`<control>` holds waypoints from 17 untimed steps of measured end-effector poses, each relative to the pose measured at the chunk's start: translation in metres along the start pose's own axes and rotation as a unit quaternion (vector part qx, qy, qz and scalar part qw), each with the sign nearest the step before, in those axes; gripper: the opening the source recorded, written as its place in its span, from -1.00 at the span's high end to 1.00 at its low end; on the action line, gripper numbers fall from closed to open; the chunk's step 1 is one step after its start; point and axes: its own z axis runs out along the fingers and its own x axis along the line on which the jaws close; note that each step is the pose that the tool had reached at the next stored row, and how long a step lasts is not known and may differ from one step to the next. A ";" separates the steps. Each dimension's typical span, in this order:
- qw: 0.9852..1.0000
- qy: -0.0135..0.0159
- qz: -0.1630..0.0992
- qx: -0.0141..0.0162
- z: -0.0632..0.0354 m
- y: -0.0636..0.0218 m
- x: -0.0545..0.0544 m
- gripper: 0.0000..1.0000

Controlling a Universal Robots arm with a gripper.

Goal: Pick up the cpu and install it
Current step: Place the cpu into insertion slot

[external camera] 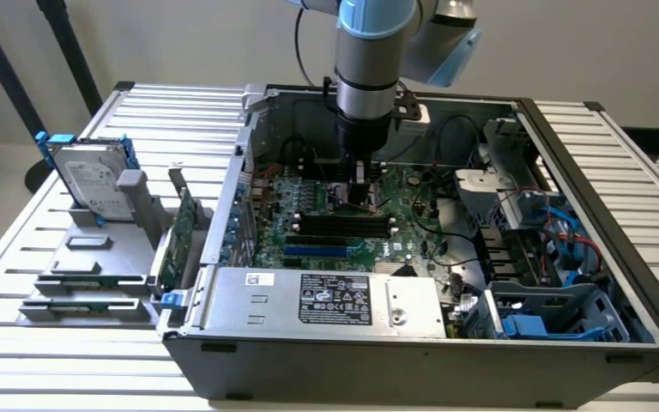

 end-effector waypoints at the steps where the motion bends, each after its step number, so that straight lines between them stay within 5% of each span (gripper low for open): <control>1: 1.000 -0.001 0.000 0.000 0.0001 0.0000 0.000 -0.09; 11: 1.000 -0.008 0.000 0.000 0.0011 -0.0001 0.003 -0.09; 17: 1.000 -0.017 0.000 -0.001 0.0019 -0.0002 0.006 -0.09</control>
